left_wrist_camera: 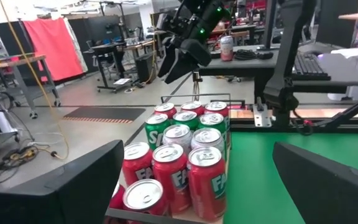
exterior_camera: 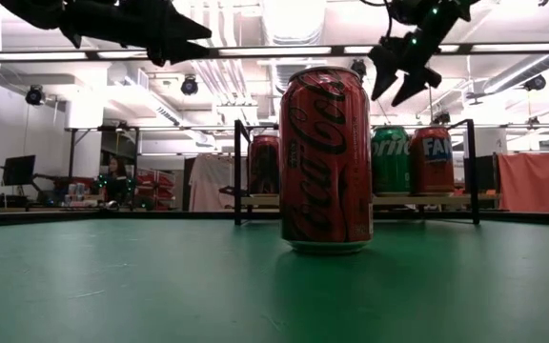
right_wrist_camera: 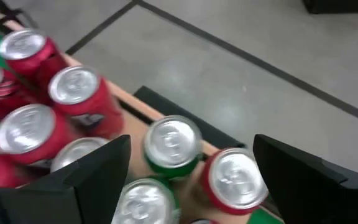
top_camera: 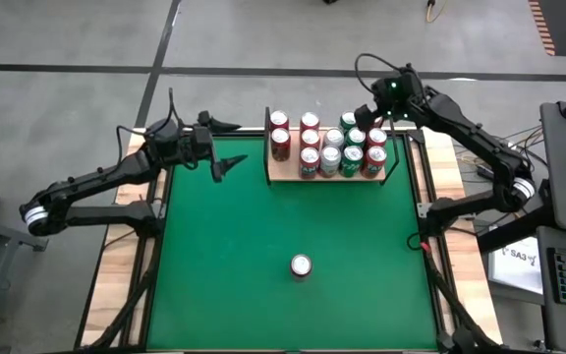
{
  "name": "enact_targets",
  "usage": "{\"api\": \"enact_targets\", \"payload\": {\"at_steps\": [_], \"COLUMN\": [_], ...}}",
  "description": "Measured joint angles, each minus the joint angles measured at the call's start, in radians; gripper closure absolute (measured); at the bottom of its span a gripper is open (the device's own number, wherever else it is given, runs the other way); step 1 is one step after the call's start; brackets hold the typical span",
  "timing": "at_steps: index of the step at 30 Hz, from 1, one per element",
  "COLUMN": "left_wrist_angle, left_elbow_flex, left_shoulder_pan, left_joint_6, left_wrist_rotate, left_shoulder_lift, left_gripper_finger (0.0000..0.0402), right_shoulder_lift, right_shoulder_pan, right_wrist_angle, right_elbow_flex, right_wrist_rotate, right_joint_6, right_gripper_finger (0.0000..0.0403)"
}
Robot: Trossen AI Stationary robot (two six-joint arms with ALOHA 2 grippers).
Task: Place canned beverage on shelf
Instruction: Adjust the red soda cans on the shelf
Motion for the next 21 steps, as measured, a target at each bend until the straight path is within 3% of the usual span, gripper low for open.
{"api": "enact_targets", "payload": {"at_steps": [10,15,18,21], "left_wrist_angle": [0.01,0.021,0.036,0.067], "left_elbow_flex": [0.0,0.0,0.0,0.0], "left_shoulder_pan": [-0.079,-0.133,-0.163,-0.172], "left_joint_6": [-0.066,-0.099,-0.12,-0.117], "left_wrist_rotate": [0.0,-0.002,-0.004,-0.027], "left_shoulder_lift": [0.0,0.0,0.0,-0.001], "left_gripper_finger": [0.0006,0.0006,0.0006,0.0006], "right_shoulder_lift": [-0.015,-0.015,-0.015,-0.015], "right_shoulder_pan": [0.142,0.199,0.214,0.22], "right_wrist_angle": [-0.069,-0.144,-0.244,-0.294], "right_elbow_flex": [0.0,0.0,0.0,0.0], "right_wrist_rotate": [0.001,0.0,0.006,0.042], "right_joint_6": [0.081,0.201,0.257,0.295], "right_gripper_finger": [0.0076,0.0079,0.0101,0.0149]}}
